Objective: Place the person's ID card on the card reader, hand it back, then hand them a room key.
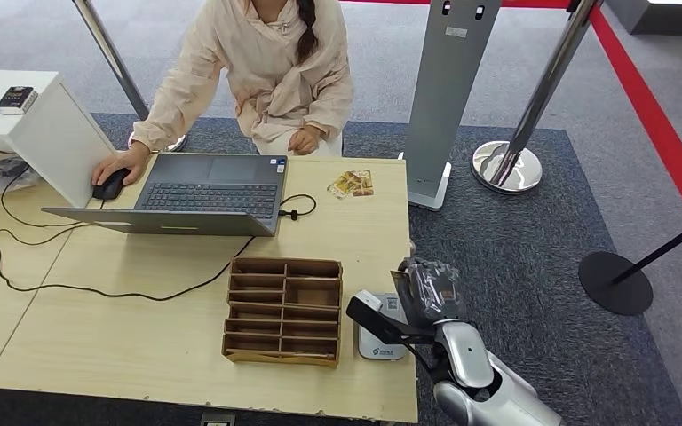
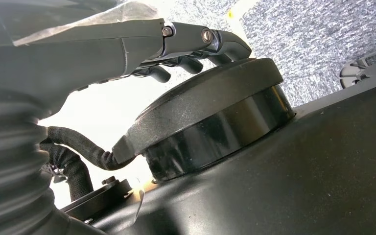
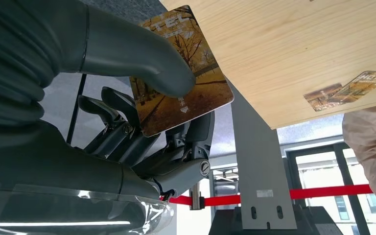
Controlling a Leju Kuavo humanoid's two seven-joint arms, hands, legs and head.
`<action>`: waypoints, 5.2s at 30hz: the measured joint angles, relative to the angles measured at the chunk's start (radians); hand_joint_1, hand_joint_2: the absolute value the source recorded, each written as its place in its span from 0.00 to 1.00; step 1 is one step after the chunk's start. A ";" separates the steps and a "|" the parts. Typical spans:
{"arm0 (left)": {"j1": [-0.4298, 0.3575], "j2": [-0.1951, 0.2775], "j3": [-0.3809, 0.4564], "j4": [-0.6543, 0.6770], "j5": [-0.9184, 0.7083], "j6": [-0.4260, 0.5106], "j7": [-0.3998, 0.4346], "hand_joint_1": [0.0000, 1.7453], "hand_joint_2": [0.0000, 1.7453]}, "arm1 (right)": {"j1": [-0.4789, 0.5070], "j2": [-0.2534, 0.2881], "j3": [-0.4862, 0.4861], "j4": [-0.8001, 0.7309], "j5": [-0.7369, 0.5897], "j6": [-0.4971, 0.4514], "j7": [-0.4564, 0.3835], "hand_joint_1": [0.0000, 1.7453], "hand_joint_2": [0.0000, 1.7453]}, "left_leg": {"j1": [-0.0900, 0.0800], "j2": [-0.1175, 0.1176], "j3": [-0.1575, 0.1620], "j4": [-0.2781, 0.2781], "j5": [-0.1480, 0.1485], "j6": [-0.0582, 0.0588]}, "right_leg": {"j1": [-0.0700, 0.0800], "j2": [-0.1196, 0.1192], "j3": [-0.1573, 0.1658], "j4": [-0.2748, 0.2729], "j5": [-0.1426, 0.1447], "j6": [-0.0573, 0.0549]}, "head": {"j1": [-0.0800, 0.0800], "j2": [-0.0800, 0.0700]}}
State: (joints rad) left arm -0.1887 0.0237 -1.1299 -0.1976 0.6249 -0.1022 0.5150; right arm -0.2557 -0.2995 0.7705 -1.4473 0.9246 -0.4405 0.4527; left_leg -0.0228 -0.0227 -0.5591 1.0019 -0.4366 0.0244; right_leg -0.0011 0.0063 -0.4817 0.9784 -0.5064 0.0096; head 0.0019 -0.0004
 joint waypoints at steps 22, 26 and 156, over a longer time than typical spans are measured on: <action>0.000 0.000 0.001 0.000 0.000 0.000 0.000 0.00 1.00 | -0.006 -0.001 0.014 0.004 -0.012 0.033 0.003 1.00 1.00 | 0.000 0.000 0.000 0.000 0.000 0.000 | 0.000 0.000 0.000 0.000 0.000 0.000 | 0.000 0.000; 0.000 0.000 0.001 0.000 0.000 0.000 0.001 0.00 1.00 | -0.011 -0.001 0.017 0.009 -0.016 0.047 0.004 1.00 1.00 | 0.000 0.000 0.000 0.000 0.000 0.000 | 0.000 0.000 0.000 0.000 0.000 0.000 | 0.000 0.000; -0.008 0.000 -0.029 0.003 0.000 -0.017 -0.004 0.00 1.00 | -0.116 0.158 0.174 -0.213 -0.130 -0.029 -0.189 0.01 1.00 | 0.000 -0.001 0.000 0.000 0.000 0.000 | 0.000 -0.001 0.001 0.000 0.000 0.000 | 0.000 0.000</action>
State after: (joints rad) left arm -0.1963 0.0233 -1.1593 -0.1942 0.6249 -0.1190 0.5114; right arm -0.3714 -0.1413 0.9444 -1.6600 0.7945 -0.4697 0.2632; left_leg -0.0228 -0.0235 -0.5590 1.0018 -0.4366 0.0243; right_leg -0.0011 0.0056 -0.4811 0.9785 -0.5065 0.0096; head 0.0019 -0.0004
